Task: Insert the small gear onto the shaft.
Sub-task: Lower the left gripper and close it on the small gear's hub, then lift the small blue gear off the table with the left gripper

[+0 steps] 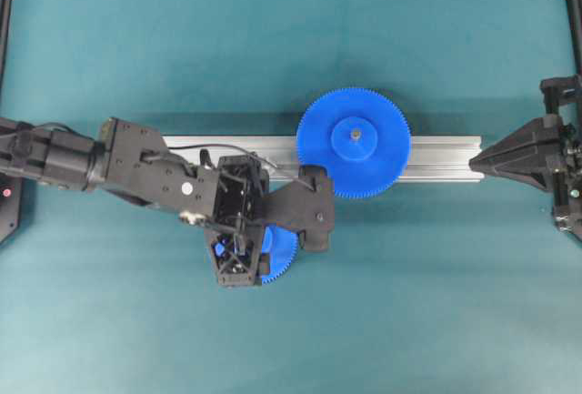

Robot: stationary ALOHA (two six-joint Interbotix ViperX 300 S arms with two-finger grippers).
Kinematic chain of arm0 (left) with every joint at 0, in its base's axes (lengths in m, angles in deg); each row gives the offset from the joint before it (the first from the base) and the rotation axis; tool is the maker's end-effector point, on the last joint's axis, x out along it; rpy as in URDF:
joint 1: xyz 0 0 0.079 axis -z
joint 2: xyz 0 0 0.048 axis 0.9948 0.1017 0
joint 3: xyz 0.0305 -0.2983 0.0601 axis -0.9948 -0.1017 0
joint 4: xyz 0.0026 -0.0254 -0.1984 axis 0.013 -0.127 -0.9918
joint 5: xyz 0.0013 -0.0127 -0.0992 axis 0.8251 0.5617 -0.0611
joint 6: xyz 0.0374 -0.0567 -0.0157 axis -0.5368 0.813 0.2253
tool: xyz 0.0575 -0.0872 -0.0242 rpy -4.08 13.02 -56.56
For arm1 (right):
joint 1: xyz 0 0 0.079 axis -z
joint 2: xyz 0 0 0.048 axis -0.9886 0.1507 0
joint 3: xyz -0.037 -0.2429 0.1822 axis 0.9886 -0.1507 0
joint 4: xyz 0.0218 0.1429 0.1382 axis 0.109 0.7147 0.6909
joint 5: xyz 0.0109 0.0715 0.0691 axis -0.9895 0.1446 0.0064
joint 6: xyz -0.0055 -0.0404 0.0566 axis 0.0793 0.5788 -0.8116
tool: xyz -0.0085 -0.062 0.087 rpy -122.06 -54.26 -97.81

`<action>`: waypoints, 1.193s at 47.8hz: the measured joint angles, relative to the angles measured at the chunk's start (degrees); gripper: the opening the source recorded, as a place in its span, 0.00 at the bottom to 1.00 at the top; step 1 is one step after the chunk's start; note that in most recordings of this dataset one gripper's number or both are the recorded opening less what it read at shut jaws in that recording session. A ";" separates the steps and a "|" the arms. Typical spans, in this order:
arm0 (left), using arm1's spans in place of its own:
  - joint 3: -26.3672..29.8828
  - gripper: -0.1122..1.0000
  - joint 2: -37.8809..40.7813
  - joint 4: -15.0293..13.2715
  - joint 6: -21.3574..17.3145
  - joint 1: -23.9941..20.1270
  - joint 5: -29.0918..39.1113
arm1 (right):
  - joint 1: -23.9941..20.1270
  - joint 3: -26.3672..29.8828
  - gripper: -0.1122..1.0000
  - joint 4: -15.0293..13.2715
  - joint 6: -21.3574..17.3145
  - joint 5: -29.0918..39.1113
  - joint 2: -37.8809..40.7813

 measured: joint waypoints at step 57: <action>-1.32 0.93 0.97 0.00 0.53 0.70 -0.35 | 0.00 -0.44 0.15 0.00 -0.09 0.09 -0.26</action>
